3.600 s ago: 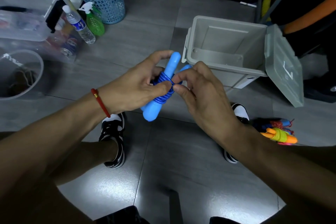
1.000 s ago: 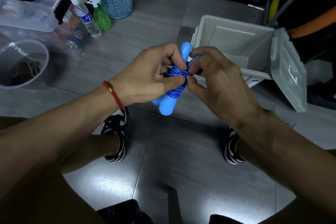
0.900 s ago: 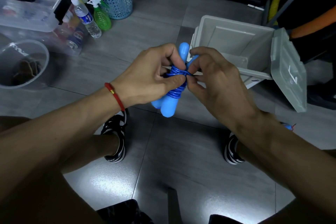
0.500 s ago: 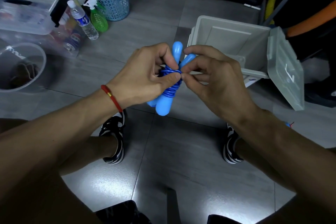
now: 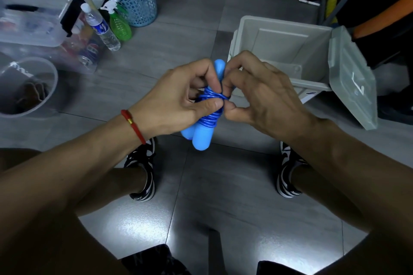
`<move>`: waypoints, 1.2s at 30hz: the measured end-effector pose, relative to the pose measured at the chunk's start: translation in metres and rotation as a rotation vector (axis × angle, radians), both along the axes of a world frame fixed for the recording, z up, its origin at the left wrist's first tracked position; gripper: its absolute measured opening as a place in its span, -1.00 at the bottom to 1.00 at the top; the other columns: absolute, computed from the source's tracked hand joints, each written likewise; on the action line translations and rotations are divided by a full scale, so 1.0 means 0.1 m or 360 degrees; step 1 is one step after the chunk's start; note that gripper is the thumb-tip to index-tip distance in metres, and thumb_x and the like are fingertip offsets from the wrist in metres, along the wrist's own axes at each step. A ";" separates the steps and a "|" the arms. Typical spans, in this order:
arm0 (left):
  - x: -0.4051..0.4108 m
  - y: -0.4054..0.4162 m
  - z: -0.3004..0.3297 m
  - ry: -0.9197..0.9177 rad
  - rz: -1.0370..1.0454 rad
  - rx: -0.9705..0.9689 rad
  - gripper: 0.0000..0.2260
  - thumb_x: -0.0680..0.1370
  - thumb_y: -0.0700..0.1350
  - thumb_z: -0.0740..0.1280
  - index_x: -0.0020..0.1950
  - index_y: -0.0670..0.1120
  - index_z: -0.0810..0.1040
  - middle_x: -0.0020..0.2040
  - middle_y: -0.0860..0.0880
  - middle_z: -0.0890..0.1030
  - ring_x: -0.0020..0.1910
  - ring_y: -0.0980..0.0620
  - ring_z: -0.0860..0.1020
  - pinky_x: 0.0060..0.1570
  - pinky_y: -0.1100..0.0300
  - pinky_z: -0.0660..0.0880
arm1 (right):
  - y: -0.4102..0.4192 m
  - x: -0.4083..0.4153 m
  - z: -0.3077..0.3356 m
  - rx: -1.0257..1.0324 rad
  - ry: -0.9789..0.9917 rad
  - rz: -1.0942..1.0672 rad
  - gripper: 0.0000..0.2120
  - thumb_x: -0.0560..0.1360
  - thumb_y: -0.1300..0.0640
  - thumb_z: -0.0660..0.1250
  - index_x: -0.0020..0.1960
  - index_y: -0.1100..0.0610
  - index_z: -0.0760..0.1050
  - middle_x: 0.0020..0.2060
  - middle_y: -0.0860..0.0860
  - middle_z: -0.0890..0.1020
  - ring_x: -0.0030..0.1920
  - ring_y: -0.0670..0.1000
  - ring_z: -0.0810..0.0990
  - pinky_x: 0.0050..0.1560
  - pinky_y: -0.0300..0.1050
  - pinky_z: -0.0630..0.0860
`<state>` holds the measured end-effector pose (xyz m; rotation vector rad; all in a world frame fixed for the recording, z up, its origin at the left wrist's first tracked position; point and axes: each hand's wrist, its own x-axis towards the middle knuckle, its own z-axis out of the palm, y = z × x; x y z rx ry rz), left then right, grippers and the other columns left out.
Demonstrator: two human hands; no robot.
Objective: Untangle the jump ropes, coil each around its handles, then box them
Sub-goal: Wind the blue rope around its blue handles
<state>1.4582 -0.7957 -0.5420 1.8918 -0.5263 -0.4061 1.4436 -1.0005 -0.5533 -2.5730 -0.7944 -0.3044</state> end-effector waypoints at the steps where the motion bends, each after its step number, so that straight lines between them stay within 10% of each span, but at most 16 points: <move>1: -0.01 -0.01 0.01 0.0023 -0.0019 -0.0020 -0.84 0.50 -0.23 0.43 -0.02 -0.13 0.47 -0.06 -0.11 0.69 -0.08 -0.09 0.69 -0.04 0.02 0.62 | 0.00 0.00 0.01 0.0002 0.0002 0.0008 -0.80 0.47 -0.03 0.35 -0.07 0.11 0.52 0.05 0.04 0.53 -0.26 0.03 0.48 -0.16 -0.09 0.42; 9: -0.02 0.00 0.06 0.0198 -0.0100 -0.0177 -0.85 0.57 -0.22 0.36 0.06 -0.21 0.43 0.00 -0.24 0.67 0.01 -0.27 0.66 0.11 -0.28 0.56 | -0.02 -0.05 0.04 0.0144 0.0059 -0.0020 -0.85 0.49 0.09 0.38 -0.01 0.15 0.50 0.00 0.05 0.48 -0.20 0.09 0.53 -0.25 0.09 0.52; 21: 0.06 -0.05 0.02 0.0076 0.0151 -0.0183 -0.84 0.45 -0.20 0.46 -0.10 -0.10 0.49 -0.15 -0.07 0.71 -0.15 -0.11 0.71 -0.05 -0.02 0.65 | 0.05 -0.13 -0.04 0.0077 -0.0277 -0.0219 -0.82 0.55 0.12 0.34 0.06 0.20 0.61 0.25 0.06 0.58 -0.18 0.04 0.63 -0.39 0.01 0.55; 27: 0.11 -0.03 -0.04 -0.0019 0.0145 -0.0041 -0.83 0.44 -0.16 0.50 -0.11 -0.08 0.51 -0.21 -0.02 0.68 -0.23 0.00 0.69 -0.15 0.07 0.60 | 0.05 -0.06 -0.10 0.0597 0.0174 -0.0221 -0.85 0.47 0.17 0.49 0.03 0.12 0.61 0.18 -0.04 0.48 -0.04 -0.08 0.57 -0.06 -0.05 0.60; 36: 0.15 -0.05 -0.02 0.0025 0.0070 -0.0113 -0.66 0.46 -0.12 0.48 0.06 -0.12 0.36 -0.02 -0.13 0.69 -0.06 -0.12 0.68 0.01 0.03 0.63 | -0.06 0.03 -0.01 0.0667 0.0551 -0.0090 -0.87 0.52 0.15 0.46 -0.03 0.14 0.52 0.11 0.02 0.42 -0.10 -0.07 0.44 -0.08 -0.36 0.43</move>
